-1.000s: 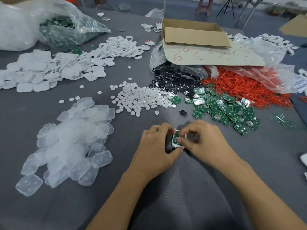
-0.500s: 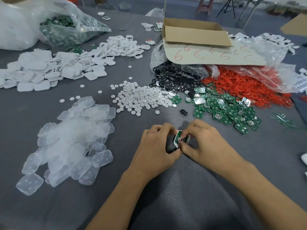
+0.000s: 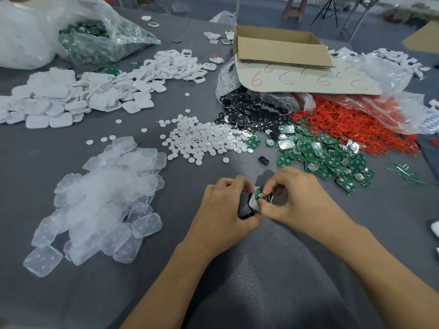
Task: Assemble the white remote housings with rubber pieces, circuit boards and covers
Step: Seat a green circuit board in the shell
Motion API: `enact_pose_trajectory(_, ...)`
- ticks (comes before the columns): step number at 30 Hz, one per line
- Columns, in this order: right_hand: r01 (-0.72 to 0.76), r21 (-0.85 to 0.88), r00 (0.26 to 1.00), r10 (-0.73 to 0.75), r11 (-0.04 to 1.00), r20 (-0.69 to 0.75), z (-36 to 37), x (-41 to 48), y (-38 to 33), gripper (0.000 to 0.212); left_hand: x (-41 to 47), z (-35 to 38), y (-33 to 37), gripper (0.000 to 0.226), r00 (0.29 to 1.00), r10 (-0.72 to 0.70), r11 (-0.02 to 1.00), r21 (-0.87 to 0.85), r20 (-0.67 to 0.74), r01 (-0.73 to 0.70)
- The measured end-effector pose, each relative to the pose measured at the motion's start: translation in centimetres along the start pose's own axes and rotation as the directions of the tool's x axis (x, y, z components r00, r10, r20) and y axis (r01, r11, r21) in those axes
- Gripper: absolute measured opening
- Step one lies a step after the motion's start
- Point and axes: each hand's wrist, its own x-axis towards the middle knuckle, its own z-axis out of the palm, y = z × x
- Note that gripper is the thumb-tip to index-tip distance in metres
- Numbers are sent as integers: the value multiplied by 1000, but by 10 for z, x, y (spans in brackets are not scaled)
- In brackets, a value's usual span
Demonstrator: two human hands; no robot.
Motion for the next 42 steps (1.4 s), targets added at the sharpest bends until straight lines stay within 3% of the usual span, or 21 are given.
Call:
enact_pose_trajectory(25,73,-143,990,-54,987,127,5,1,2,11,-1,-3,2,36,1000,-12,1000,-12,2,12)
enact_pose_trajectory(38,9,-126,999,-13,992,-33,18,-16,-5,11,-2,-5,7,31,1000,-10,1000,11,-5,10)
enact_pose_trajectory(42,25,-66,986,-36,997,-164,24,-30,-7,9,-2,-4,7,32,1000,-6,1000,5,-2,6)
